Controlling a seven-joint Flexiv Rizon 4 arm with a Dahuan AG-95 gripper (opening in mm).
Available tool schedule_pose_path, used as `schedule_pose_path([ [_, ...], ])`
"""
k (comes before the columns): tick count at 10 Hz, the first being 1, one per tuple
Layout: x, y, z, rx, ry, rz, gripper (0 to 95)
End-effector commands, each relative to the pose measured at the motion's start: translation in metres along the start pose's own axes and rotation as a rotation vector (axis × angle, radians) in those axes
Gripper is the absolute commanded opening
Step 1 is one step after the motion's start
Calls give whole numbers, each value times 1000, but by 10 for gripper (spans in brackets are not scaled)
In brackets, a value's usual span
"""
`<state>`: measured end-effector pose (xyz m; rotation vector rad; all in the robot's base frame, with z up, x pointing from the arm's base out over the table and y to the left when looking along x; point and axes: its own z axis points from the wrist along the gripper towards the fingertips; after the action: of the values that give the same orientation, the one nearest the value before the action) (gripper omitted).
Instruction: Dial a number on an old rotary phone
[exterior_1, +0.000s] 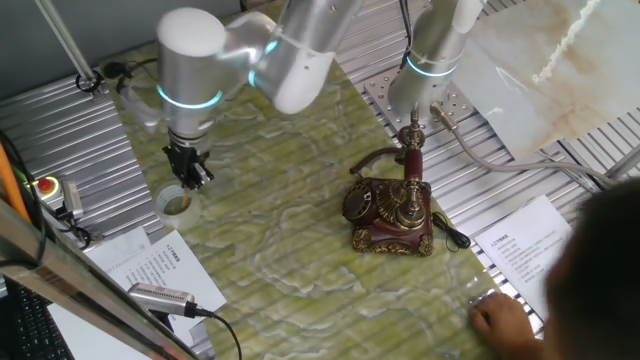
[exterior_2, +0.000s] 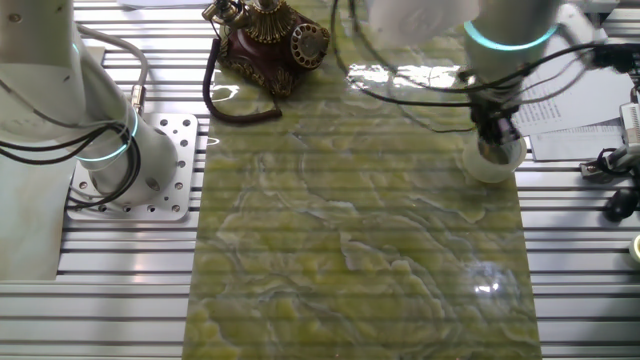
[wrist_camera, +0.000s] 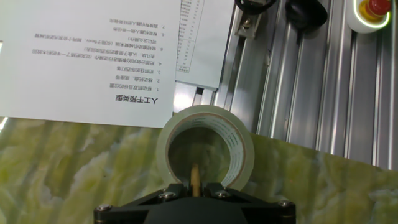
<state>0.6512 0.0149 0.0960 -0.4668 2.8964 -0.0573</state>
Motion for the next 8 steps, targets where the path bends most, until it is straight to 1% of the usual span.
schedule_pose_path([
  [1,-4,-3,-8,-13,9,-29,0],
  [2,-7,-3,-19,-33,48,-44,0],
  [4,-11,-4,-34,-50,80,-73,0],
  [5,-12,-3,-39,-55,92,-84,0],
  [6,-14,-1,-47,-68,119,-95,0],
  [7,-15,2,-58,-83,154,-109,0],
  [8,-17,4,-65,-91,173,-114,0],
])
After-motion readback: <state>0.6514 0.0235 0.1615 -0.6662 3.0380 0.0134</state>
